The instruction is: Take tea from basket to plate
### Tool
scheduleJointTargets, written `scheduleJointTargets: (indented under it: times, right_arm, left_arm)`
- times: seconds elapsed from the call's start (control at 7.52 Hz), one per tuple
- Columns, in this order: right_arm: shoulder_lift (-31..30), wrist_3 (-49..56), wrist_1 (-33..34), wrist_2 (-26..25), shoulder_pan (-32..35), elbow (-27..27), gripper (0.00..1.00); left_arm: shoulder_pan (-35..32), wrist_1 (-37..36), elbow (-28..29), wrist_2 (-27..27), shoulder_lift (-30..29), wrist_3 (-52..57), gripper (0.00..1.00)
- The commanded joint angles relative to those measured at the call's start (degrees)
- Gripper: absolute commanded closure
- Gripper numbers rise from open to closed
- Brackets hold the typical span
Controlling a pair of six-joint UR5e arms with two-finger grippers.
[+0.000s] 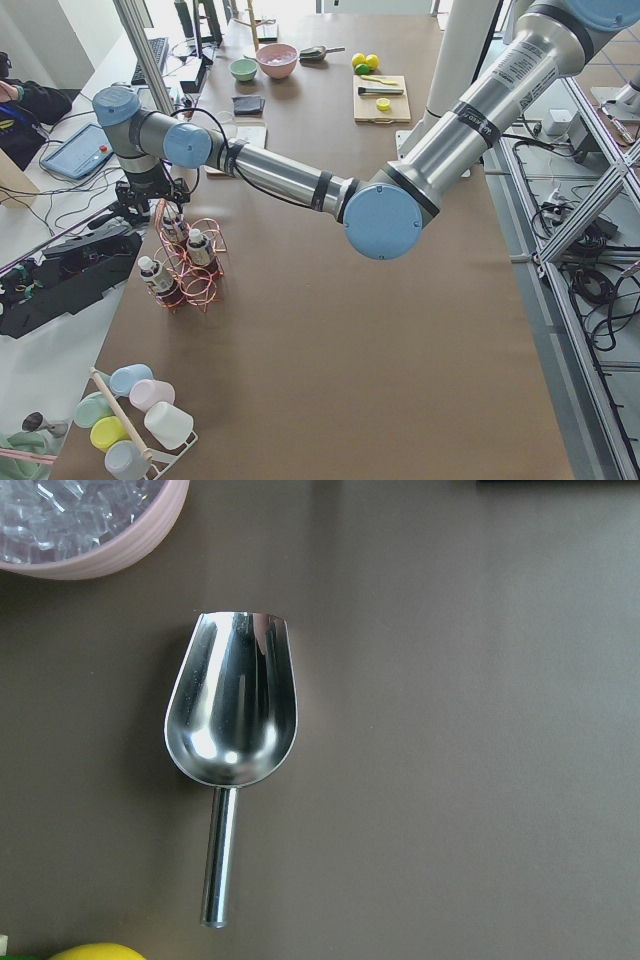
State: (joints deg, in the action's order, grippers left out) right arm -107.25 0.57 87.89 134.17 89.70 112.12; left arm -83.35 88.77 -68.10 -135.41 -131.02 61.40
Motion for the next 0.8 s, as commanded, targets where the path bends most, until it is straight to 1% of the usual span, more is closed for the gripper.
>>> scheduleJointTargets:
  times: [0.0,0.13,0.27,0.4,0.53,0.67]
  right_arm:
    - [0.02,2.93,0.0,-0.75,-0.84,-0.06,0.0]
    - [0.02,5.21,0.0,-0.84,-0.85,-0.23,0.0]
    - [-0.06,5.15,0.09,-0.14,-0.85,-0.5,0.0]
    - [0.11,4.54,0.09,0.82,-1.02,-0.41,0.0]
    - [1.33,4.45,0.17,0.92,-2.24,-0.85,0.0]
    - [3.6,4.44,0.52,1.01,-3.21,-2.94,0.0]
  left_arm:
    - [0.38,0.17,0.77,0.06,-0.29,0.04,0.03]
    - [0.38,0.17,0.86,-0.03,-0.38,0.13,0.16]
    - [0.47,0.17,1.12,-0.03,-0.55,0.13,0.38]
    - [0.64,0.17,1.47,0.06,-1.16,0.13,0.98]
    - [1.25,0.43,1.91,0.06,-1.69,0.39,1.0]
    - [1.52,0.87,1.92,0.06,-1.78,2.13,1.0]
